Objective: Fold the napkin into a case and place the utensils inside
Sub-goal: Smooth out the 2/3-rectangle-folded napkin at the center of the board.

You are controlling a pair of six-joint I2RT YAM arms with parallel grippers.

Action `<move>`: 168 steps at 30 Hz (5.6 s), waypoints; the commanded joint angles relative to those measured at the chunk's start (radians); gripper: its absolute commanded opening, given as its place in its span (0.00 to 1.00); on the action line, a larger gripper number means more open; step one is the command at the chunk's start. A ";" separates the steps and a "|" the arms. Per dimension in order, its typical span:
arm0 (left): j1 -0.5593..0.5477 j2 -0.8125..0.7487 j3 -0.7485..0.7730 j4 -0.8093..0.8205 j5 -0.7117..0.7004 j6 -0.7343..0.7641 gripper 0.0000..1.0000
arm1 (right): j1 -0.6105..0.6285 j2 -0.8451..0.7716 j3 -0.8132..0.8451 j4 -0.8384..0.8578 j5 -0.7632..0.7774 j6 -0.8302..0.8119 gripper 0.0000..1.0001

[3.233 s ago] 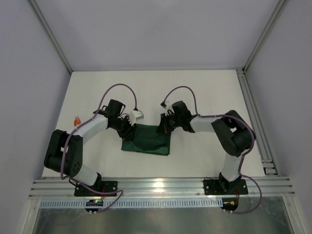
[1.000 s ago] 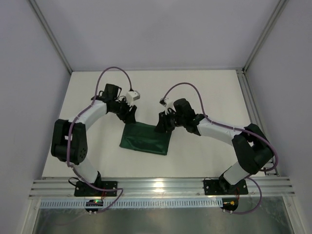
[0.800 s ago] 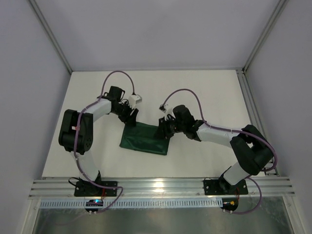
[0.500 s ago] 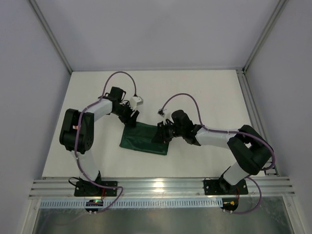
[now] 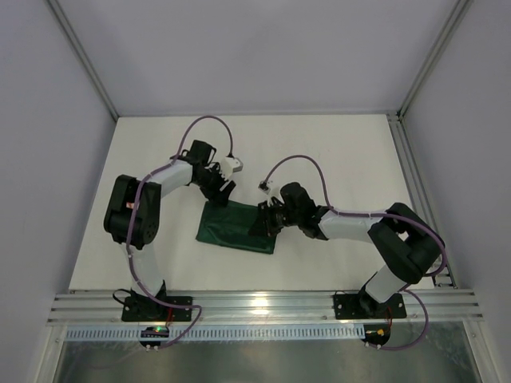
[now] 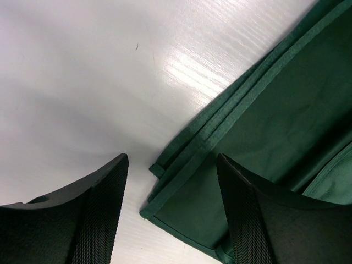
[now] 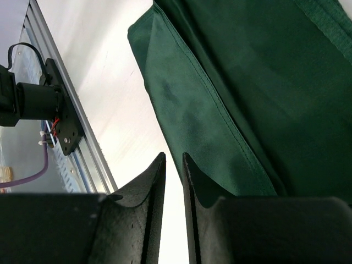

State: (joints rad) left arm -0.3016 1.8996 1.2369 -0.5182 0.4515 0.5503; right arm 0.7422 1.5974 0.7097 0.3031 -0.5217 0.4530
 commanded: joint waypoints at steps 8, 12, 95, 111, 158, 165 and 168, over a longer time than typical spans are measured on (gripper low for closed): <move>-0.013 0.065 -0.031 -0.074 -0.027 -0.029 0.58 | 0.042 0.022 -0.023 0.057 0.037 0.007 0.22; -0.013 0.072 -0.036 -0.097 0.006 -0.032 0.38 | 0.043 0.045 -0.021 0.065 0.071 0.022 0.21; -0.181 -0.165 -0.007 -0.060 0.138 -0.102 0.55 | -0.190 0.027 0.011 0.002 0.112 -0.082 0.04; -0.301 0.026 0.062 0.185 0.246 -0.116 0.57 | -0.191 0.010 -0.076 0.174 0.063 -0.082 0.03; -0.324 0.044 0.073 0.161 0.289 -0.184 0.00 | -0.271 0.091 -0.104 0.100 0.173 0.036 0.05; -0.363 0.067 0.131 0.130 0.276 -0.193 0.00 | -0.273 0.125 -0.038 0.108 0.131 0.029 0.04; -0.366 0.087 0.144 0.126 0.279 -0.208 0.00 | -0.271 0.122 -0.033 0.110 0.121 0.030 0.04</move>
State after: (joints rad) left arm -0.6556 1.9720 1.3373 -0.3862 0.7052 0.3656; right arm 0.4694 1.7157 0.6487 0.4015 -0.3870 0.4950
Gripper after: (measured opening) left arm 0.008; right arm 0.045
